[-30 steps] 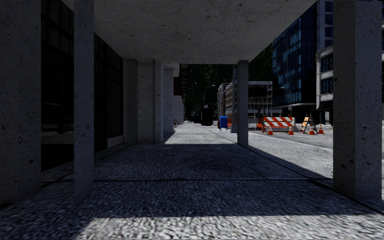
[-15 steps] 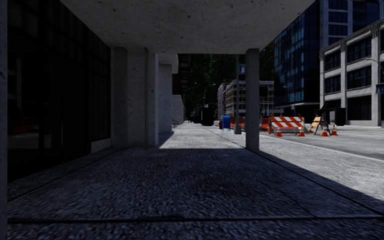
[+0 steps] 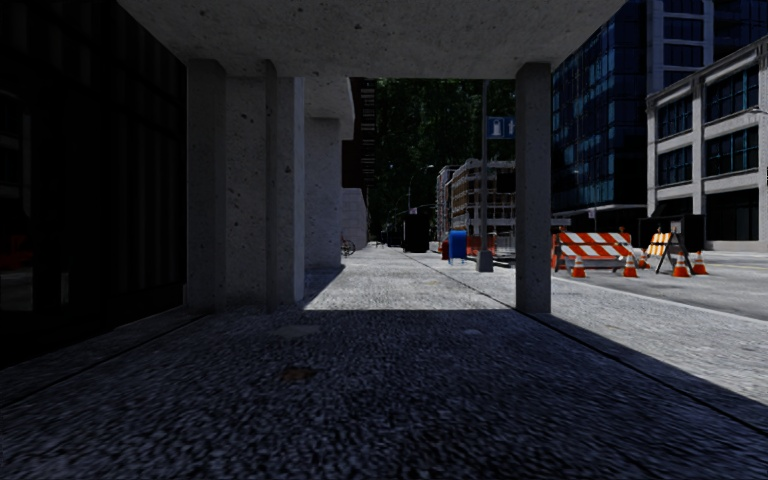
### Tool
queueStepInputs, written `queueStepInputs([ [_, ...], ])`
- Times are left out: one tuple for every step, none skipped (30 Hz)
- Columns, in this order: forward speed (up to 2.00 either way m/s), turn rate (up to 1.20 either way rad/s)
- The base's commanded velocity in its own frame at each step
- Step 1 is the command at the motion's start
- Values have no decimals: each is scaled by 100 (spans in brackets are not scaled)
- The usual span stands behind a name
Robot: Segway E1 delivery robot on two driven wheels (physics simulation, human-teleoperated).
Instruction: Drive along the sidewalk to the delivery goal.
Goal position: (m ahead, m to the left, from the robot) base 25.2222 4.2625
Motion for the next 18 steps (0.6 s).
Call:
queueStepInputs([
  [200,0],
  [200,0],
  [200,0],
  [200,0],
  [200,0],
  [200,0],
  [200,0],
  [200,0],
  [200,0],
  [200,0],
  [200,0],
  [200,0],
  [200,0],
  [200,0],
  [200,0],
  [200,0],
  [200,0],
  [200,0],
])
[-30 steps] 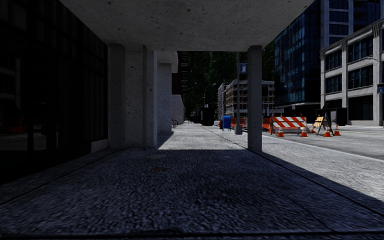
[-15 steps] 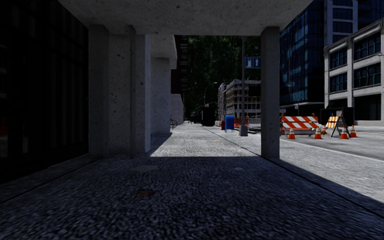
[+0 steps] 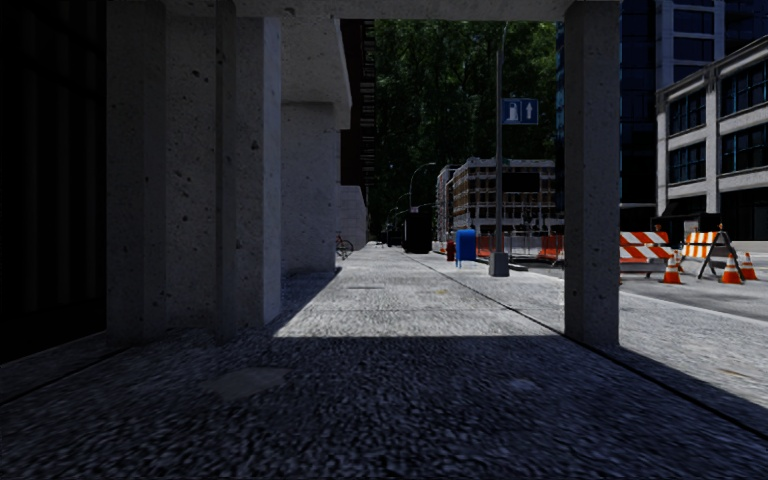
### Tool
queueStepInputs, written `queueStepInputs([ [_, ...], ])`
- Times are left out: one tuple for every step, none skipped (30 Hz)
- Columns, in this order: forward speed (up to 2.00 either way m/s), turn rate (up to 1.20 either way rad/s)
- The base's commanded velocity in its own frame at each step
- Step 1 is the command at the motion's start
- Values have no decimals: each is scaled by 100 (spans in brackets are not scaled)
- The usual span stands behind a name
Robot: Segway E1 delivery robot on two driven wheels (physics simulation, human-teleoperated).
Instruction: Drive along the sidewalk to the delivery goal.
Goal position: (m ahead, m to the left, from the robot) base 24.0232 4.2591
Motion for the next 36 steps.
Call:
queueStepInputs([
  [200,0],
  [200,0],
  [200,0],
  [200,0],
  [200,0],
  [200,0],
  [200,0],
  [200,0],
  [200,0],
  [200,0],
  [200,0],
  [200,0],
  [200,0],
  [200,0],
  [200,0],
  [200,0],
  [200,0],
  [200,0],
  [200,0],
  [200,0],
  [200,0],
  [200,0],
  [200,0],
  [200,0],
  [200,0],
  [200,0],
  [200,0],
  [200,0],
  [200,0],
  [200,0],
  [200,0],
  [200,0],
  [200,0],
  [200,0],
  [200,0],
  [200,0],
])
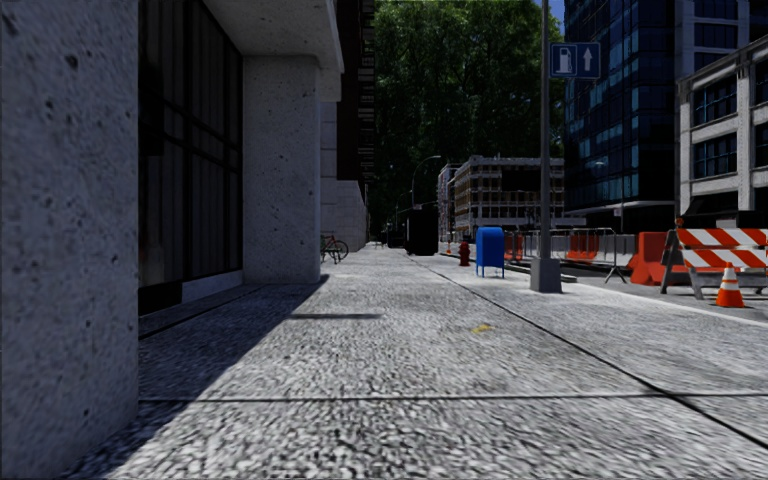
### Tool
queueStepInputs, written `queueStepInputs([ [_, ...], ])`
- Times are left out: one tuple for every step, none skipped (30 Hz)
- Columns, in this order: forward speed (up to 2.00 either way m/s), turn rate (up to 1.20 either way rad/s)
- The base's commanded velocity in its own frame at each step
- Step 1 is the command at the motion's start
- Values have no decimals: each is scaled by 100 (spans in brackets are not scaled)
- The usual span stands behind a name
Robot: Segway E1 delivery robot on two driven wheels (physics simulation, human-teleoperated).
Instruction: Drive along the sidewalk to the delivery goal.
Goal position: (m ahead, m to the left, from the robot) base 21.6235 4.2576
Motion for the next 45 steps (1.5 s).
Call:
queueStepInputs([
  [200,0],
  [200,0],
  [200,0],
  [200,0],
  [200,0],
  [200,0],
  [200,0],
  [200,0],
  [200,0],
  [200,0],
  [200,0],
  [200,0],
  [200,0],
  [200,0],
  [200,0],
  [200,0],
  [200,0],
  [200,0],
  [200,0],
  [200,0],
  [200,0],
  [200,0],
  [200,0],
  [200,0],
  [200,0],
  [200,0],
  [200,0],
  [200,0],
  [200,0],
  [200,0],
  [200,0],
  [200,0],
  [200,0],
  [200,0],
  [200,0],
  [200,0],
  [200,0],
  [200,0],
  [200,0],
  [200,0],
  [200,0],
  [200,0],
  [200,0],
  [200,0],
  [200,0],
])
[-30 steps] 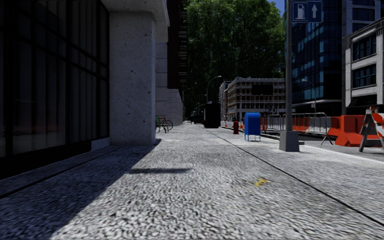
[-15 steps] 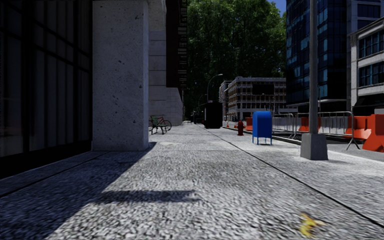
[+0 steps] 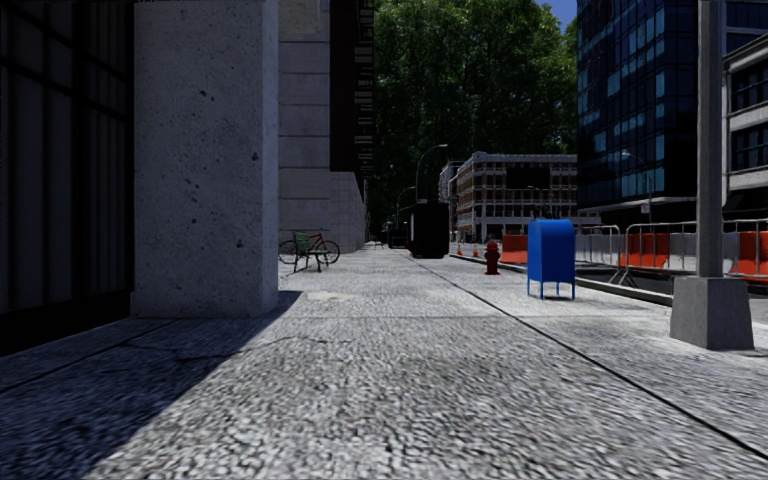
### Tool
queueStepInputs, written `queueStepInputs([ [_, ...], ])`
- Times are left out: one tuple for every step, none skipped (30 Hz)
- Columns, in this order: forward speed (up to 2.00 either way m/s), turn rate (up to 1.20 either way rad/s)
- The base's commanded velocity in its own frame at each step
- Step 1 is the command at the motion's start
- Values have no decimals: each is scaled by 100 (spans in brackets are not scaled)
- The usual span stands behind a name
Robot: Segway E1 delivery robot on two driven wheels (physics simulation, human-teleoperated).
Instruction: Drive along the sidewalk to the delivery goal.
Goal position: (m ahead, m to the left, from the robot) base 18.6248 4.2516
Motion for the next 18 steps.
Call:
queueStepInputs([
  [200,0],
  [200,0],
  [200,0],
  [200,0],
  [200,0],
  [200,0],
  [200,0],
  [200,0],
  [200,0],
  [200,0],
  [200,0],
  [200,0],
  [200,0],
  [200,0],
  [200,0],
  [200,0],
  [200,0],
  [200,0],
])
